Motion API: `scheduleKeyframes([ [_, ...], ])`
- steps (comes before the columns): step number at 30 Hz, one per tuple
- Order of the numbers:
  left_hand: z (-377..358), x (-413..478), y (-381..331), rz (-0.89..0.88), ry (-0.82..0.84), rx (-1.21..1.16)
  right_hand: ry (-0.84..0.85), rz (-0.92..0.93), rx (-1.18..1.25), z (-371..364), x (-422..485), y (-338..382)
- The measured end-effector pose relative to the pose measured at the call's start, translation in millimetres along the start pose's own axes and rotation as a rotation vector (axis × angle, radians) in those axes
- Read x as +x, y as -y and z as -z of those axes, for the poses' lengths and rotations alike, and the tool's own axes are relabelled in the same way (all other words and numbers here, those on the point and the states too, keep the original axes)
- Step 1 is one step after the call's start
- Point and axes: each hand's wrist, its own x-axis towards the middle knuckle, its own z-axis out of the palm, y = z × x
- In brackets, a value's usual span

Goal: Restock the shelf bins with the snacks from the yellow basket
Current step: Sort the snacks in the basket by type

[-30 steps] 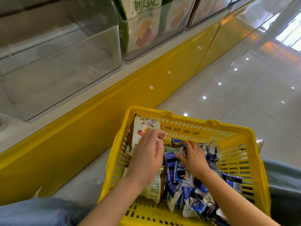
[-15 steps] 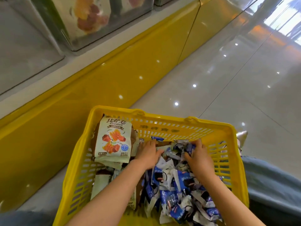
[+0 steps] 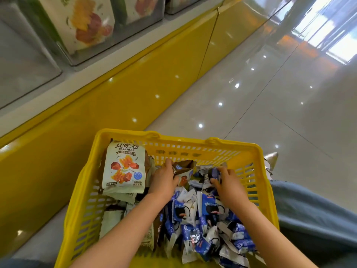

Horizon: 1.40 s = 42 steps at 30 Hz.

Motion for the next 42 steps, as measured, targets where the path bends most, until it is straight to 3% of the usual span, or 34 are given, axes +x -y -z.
scheduleKeyframes([
  [2,14,-14,-9,-0.086,-0.122,-0.085,-0.03,0.049,0.063,2,-4,3],
  [4,28,-31,-19,-0.177,-0.204,-0.153,-0.057,0.077,0.3,10,-13,14],
  [8,62,-66,-29,-0.202,-0.236,-0.469,0.2,0.138,1.054,38,-42,49],
  [11,88,-87,-19,-0.209,-0.208,-0.631,0.298,0.228,1.151,47,-61,61],
  [14,107,-108,-1,-0.254,-0.201,-0.556,0.333,0.244,1.149,45,-77,69],
  [17,117,-127,33,-0.261,-0.481,-0.284,0.433,0.268,1.036,37,-89,78],
  [20,120,-137,80,-0.04,-0.69,-0.1,0.576,0.28,0.844,17,-98,92],
  [23,111,-139,113,0.24,-0.444,-0.195,0.517,0.254,0.612,-21,-106,113],
  [25,103,-138,120,0.285,-0.302,-0.317,0.474,0.238,0.538,-53,-111,129],
  [30,99,-136,125,0.236,-0.372,-0.345,0.381,0.174,0.499,-88,-106,148],
  [34,100,-135,122,0.245,-0.373,-0.323,0.36,0.244,0.468,-84,-104,139],
  [37,105,-141,112,0.201,-0.557,-0.207,0.183,0.302,0.265,-73,-103,112],
  [39,111,-144,95,0.067,-0.723,-0.127,0.053,0.299,0.237,-60,-89,90],
  [40,111,-146,84,-0.033,-0.729,-0.124,0.007,0.279,0.229,-53,-79,81],
  [42,103,-145,59,-0.234,-0.574,-0.159,-0.001,0.258,0.148,-45,-57,66],
])
